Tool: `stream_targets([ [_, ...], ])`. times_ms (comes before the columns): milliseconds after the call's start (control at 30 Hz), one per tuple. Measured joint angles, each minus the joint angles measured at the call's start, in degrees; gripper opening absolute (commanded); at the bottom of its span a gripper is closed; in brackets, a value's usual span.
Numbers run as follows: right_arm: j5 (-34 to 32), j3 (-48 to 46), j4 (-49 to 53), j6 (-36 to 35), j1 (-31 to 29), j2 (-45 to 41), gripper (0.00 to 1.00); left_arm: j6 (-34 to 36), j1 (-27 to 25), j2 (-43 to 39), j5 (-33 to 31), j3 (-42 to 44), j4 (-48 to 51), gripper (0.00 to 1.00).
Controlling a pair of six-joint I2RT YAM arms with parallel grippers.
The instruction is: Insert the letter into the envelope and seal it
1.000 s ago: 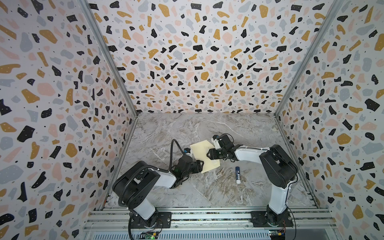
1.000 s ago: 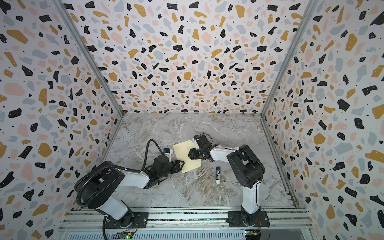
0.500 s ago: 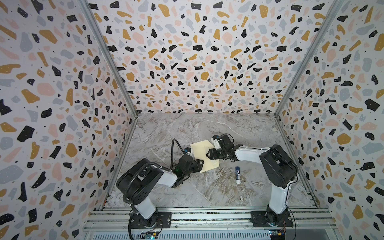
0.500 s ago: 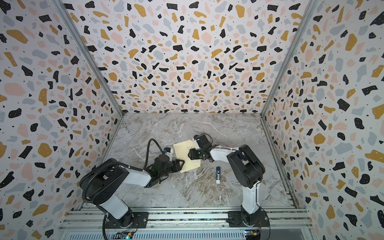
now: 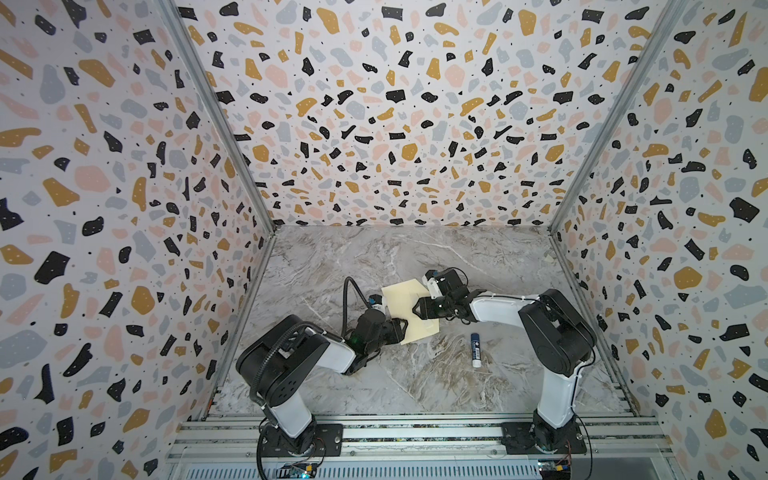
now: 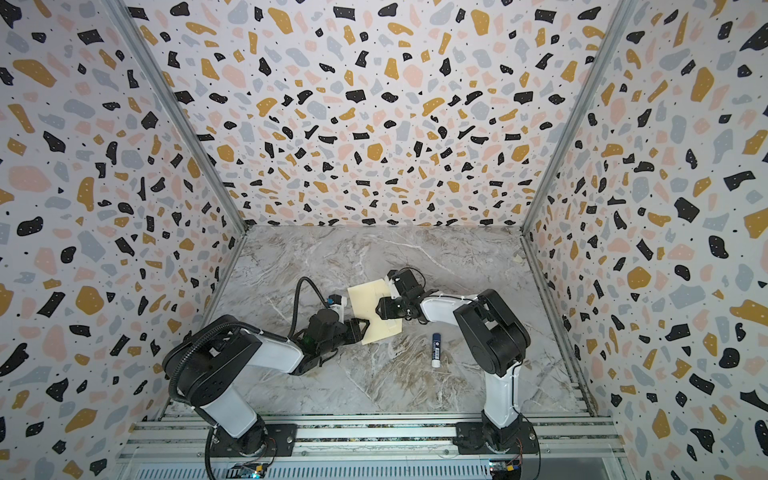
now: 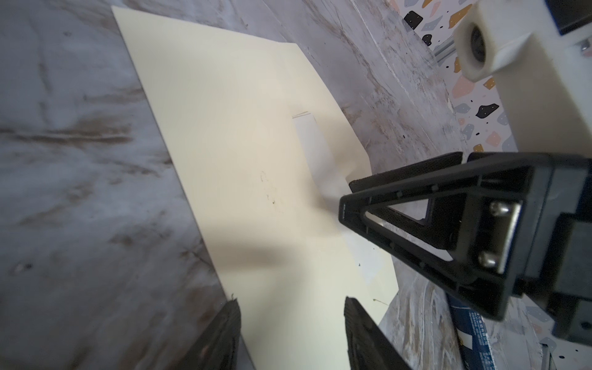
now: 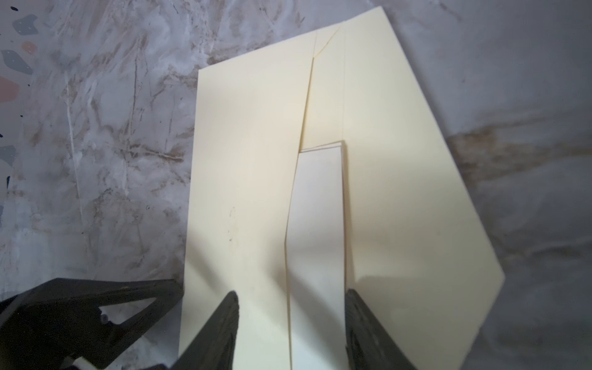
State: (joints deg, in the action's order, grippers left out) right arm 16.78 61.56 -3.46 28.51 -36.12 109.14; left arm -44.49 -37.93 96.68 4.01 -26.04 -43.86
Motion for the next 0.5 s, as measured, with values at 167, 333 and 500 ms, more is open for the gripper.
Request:
stream_targets([
  [167,0.20,-0.02,-0.13,0.46,-0.35,0.00,0.54,-0.26,0.00,0.22,0.04,0.00,-0.44,0.54],
  [333,0.22,-0.11,-0.28,0.87,-0.96,0.00,0.53,-0.35,0.00,0.42,0.11,0.00,-0.83,0.54],
  [500,0.22,-0.13,-0.44,1.11,-1.07,0.00,0.53,-0.48,0.00,0.52,0.11,0.00,-1.07,0.54],
])
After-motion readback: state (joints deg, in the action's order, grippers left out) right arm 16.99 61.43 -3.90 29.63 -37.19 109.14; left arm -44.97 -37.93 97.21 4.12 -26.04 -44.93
